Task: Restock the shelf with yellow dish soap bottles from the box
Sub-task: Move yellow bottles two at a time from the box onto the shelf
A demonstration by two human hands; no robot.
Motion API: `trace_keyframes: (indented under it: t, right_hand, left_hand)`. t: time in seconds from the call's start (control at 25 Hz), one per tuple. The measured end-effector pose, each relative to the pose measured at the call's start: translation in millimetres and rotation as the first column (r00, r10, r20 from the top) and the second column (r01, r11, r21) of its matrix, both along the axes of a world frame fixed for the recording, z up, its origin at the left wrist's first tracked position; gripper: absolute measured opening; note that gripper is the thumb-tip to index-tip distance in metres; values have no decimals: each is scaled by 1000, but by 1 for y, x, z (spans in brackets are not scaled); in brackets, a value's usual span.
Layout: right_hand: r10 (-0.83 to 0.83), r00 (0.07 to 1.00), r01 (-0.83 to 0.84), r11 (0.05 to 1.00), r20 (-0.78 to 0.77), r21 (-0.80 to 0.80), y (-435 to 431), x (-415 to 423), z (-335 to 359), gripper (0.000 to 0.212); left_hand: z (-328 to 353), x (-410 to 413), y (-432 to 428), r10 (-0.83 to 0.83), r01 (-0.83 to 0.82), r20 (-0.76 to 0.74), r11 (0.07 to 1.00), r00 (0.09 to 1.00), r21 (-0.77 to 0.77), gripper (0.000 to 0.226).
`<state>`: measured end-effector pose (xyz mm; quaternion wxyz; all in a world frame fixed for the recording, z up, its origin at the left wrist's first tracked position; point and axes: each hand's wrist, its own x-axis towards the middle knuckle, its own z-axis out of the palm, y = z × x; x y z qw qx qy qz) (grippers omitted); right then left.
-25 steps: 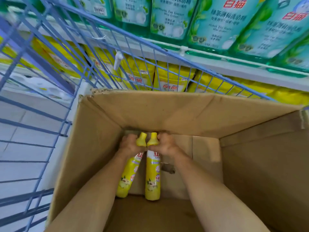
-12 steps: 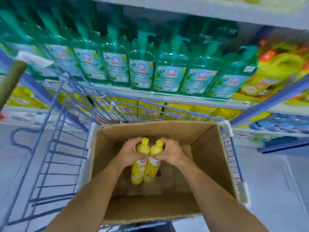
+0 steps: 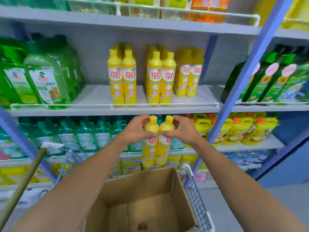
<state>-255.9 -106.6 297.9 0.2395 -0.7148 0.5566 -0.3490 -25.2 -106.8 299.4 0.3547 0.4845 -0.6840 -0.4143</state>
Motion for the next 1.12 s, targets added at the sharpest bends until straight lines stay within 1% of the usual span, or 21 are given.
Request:
trace_keyframes:
  t: [0.08,0.16,0.24,0.36,0.44,0.6,0.76,0.84,1.0,1.12]
  right_hand:
    - [-7,999,10,997,34,-81,-10,-23,48,37]
    - [-7,999,16,984,49,-180,-23,-46,88,38]
    - [-39,999,43,966,19,-256,-38,-70,121,42]
    - [-81,997,77,952,1,-295,-66,-105,156,41]
    - [-83,996,86,946,21,-312,-85,-125,169,48]
    - [-56,997,71,937,52,-343,-121,-147,179,43]
    - [-47,995,72,940,83,-334,-155,-159,174,46]
    - [-31,995,60,947,94,-315,-173,-162,167,52]
    - [-53,996,71,955,69,-287,-202,-161,146,70]
    - [-73,997,78,963,29,-257,-218,-163,142,82]
  left_hand:
    - [46,-26,-14,-6,3,-30,996,1000,-84,63]
    - [84,-53,-28,-6,-4,-69,989,998,-151,58]
    - [113,-80,-44,-2,-20,-99,976,995,-215,52]
    - [142,-118,-71,41,-78,-126,949,991,-305,43]
    - [153,-141,-94,62,-101,-123,938,990,-333,39]
    - [161,-172,-133,146,-187,-135,913,980,-363,48]
    - [157,-188,-166,228,-260,-128,889,965,-377,58]
    - [155,-193,-180,268,-298,-131,878,955,-375,57]
    - [150,-196,-195,301,-342,-169,873,939,-347,47]
    - [135,-198,-203,297,-340,-176,888,938,-310,48]
